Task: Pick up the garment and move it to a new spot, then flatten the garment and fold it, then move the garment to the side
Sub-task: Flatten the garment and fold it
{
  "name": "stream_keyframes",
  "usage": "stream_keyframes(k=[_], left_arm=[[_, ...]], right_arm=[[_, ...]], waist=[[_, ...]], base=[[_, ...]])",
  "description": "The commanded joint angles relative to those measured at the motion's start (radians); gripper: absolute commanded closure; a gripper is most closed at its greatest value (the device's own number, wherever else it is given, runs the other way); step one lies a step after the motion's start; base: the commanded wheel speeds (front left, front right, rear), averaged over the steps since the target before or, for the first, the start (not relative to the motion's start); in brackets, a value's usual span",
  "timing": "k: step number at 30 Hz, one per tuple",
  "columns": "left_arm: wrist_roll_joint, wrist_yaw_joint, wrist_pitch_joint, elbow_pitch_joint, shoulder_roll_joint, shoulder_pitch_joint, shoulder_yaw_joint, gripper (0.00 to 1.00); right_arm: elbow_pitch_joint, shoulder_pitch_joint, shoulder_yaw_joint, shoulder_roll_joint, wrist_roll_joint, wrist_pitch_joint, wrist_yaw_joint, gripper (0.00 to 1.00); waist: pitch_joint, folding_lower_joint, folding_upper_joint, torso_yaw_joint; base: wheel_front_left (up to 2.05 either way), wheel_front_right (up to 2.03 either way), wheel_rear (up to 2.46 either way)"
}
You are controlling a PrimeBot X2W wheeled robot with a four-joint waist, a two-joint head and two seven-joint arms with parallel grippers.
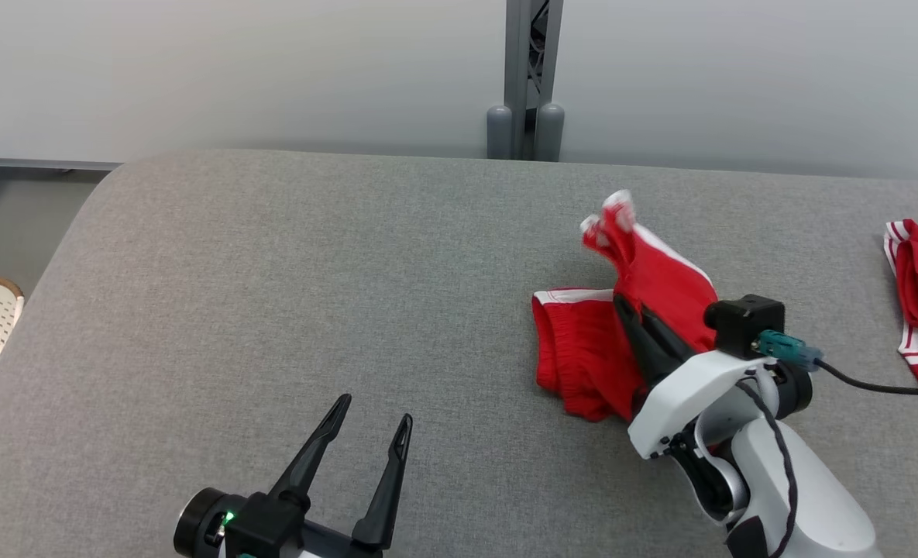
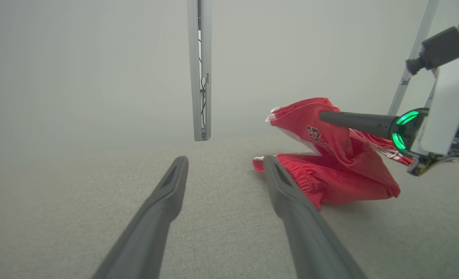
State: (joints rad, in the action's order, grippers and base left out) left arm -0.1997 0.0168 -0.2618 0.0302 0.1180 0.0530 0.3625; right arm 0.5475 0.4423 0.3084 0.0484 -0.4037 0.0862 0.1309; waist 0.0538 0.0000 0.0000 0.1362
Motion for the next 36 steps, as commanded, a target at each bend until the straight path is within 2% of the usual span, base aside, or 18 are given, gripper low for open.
stream_keyframes(k=[1,9,10,11,12,15,16,17,18,25,36], left_arm=[[-0.006,0.003,-0.004,0.004,0.001,-0.015,-0.002,0.0],[-0.008,0.011,-0.004,0.009,-0.006,-0.022,-0.008,0.0],[-0.008,0.01,-0.004,0.01,-0.007,-0.022,-0.01,0.0],[-0.008,0.012,-0.004,0.013,-0.009,-0.022,-0.012,0.0],[-0.007,0.012,-0.004,0.015,-0.009,-0.021,-0.013,0.0],[-0.006,0.012,-0.004,0.02,-0.011,-0.014,-0.015,0.0],[-0.005,0.012,-0.004,0.022,-0.011,-0.01,-0.015,0.0],[-0.004,0.012,-0.004,0.024,-0.011,-0.007,-0.015,0.0],[-0.004,0.012,-0.004,0.025,-0.011,-0.005,-0.016,0.0],[-0.001,0.004,-0.004,0.031,-0.011,0.009,-0.017,0.0],[-0.035,-0.04,-0.004,0.019,-0.022,0.034,-0.051,0.0]], right_arm=[[0.009,0.007,0.018,0.006,-0.006,-0.013,0.0,1.0],[0.049,-0.018,0.107,0.005,-0.011,-0.075,0.0,0.99],[0.05,-0.02,0.116,0.005,-0.011,-0.077,0.0,0.95],[0.052,-0.029,0.138,0.006,-0.02,-0.086,0.0,0.86],[0.053,-0.033,0.147,0.006,-0.023,-0.089,0.0,0.83],[0.051,-0.05,0.18,0.006,-0.042,-0.109,0.0,0.64],[0.048,-0.058,0.192,0.006,-0.054,-0.12,0.0,0.52],[0.04,-0.065,0.209,0.006,-0.067,-0.129,0.0,0.2],[0.03,-0.072,0.228,0.005,-0.078,-0.14,0.0,0.0],[-0.046,-0.114,0.272,0.006,-0.125,-0.121,0.0,0.0],[-0.131,-0.154,0.104,0.007,-0.036,0.066,0.0,0.0]], waist=[[0.006,0.0,0.0,0.012],[0.022,0.0,0.0,0.039],[0.022,0.0,0.0,0.04],[0.021,0.0,0.0,0.04],[0.02,0.0,0.0,0.039],[0.012,0.0,0.0,0.031],[0.009,0.0,0.0,0.028],[0.005,0.0,0.0,0.024],[0.001,0.0,0.0,0.021],[-0.025,0.0,0.0,-0.007],[-0.061,0.0,0.0,-0.118]], base=[[0.0,0.0,0.0],[0.0,0.0,0.0],[0.0,0.0,0.0],[0.0,0.0,0.0],[0.0,0.0,0.0],[0.0,0.0,0.0],[0.0,0.0,0.0],[0.0,0.0,0.0],[0.0,0.0,0.0],[0.0,0.0,0.0],[0.0,0.0,0.0]])
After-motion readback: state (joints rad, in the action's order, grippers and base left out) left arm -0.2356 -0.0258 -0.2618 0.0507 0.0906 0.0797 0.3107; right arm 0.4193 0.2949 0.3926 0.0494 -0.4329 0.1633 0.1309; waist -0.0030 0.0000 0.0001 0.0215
